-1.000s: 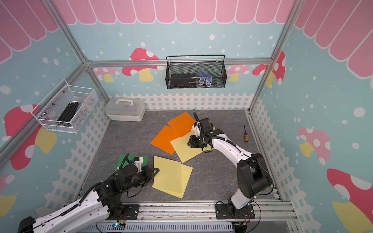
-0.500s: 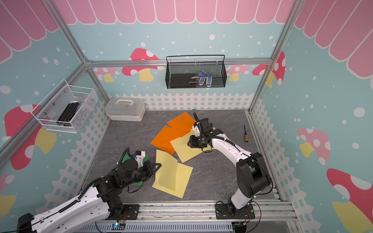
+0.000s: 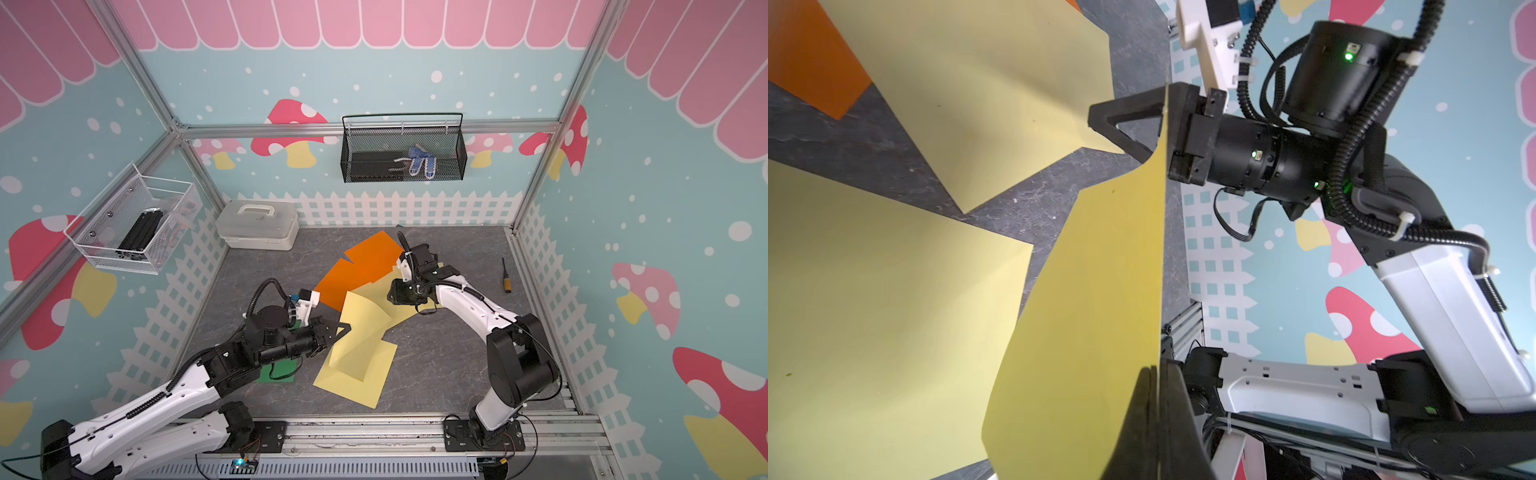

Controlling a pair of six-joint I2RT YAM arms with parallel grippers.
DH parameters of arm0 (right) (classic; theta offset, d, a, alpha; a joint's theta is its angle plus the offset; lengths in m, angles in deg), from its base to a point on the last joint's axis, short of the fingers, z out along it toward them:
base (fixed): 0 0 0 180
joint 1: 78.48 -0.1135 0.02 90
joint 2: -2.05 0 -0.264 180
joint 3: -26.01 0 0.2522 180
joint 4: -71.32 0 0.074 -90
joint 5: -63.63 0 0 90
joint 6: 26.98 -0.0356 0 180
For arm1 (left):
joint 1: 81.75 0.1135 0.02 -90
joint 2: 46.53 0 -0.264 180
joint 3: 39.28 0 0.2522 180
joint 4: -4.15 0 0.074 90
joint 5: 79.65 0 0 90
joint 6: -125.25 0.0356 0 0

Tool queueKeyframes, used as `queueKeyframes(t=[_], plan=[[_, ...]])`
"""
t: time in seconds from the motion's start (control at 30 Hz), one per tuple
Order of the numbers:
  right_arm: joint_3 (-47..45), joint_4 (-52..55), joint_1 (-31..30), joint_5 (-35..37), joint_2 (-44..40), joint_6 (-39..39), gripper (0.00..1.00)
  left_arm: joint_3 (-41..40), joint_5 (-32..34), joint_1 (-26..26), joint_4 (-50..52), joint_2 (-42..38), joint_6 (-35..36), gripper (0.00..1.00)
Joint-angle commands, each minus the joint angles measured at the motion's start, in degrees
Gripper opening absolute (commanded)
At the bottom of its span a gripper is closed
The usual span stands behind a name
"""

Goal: Sort the scattered colored papers by color
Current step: Place the colored paper.

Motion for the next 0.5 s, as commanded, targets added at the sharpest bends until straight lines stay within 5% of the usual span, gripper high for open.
queueKeyframes(t=[0.0,0.47], plan=[[0.0,1.4,-0.2,1.9,-0.2,0.6,0.41,-0.3,-5.0,0.4,-2.9,1.4,-1.0,0.0],[-0.9,1.9,0.4,2.5,-0.8,0.7,0.41,-17.4,-7.3,6.2,-4.8,4.0,-0.8,0.0]])
